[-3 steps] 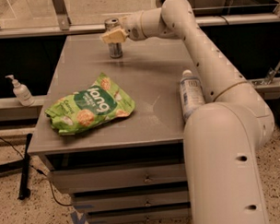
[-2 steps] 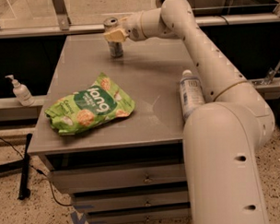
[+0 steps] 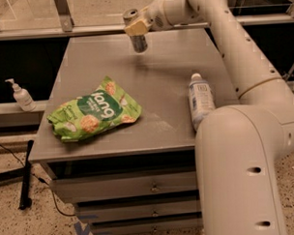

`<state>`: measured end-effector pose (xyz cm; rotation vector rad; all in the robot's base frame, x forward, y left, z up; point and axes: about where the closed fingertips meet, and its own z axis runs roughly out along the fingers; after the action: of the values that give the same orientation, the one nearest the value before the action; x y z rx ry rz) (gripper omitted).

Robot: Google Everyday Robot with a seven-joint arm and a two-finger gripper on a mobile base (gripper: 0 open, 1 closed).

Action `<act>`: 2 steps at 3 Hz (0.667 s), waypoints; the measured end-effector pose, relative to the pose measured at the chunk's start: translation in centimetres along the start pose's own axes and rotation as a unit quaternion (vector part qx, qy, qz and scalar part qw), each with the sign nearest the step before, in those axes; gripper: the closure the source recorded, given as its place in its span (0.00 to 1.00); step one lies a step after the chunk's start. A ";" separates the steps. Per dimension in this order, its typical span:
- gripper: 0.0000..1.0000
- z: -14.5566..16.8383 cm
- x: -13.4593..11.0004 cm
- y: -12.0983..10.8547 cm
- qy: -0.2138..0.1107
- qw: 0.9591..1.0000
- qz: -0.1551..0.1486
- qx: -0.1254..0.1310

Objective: Knock redbull can over

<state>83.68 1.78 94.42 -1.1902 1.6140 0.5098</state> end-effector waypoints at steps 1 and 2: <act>1.00 -2.5 0.9 0.4 0.089 0.995 -0.042 -0.013; 1.00 -4.4 4.1 1.7 0.202 0.975 -0.080 -0.045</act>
Offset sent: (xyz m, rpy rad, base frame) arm -0.0510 -0.1074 -0.0294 -0.7868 0.2454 0.1618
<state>80.17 -2.82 92.11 -1.5518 1.8272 0.2486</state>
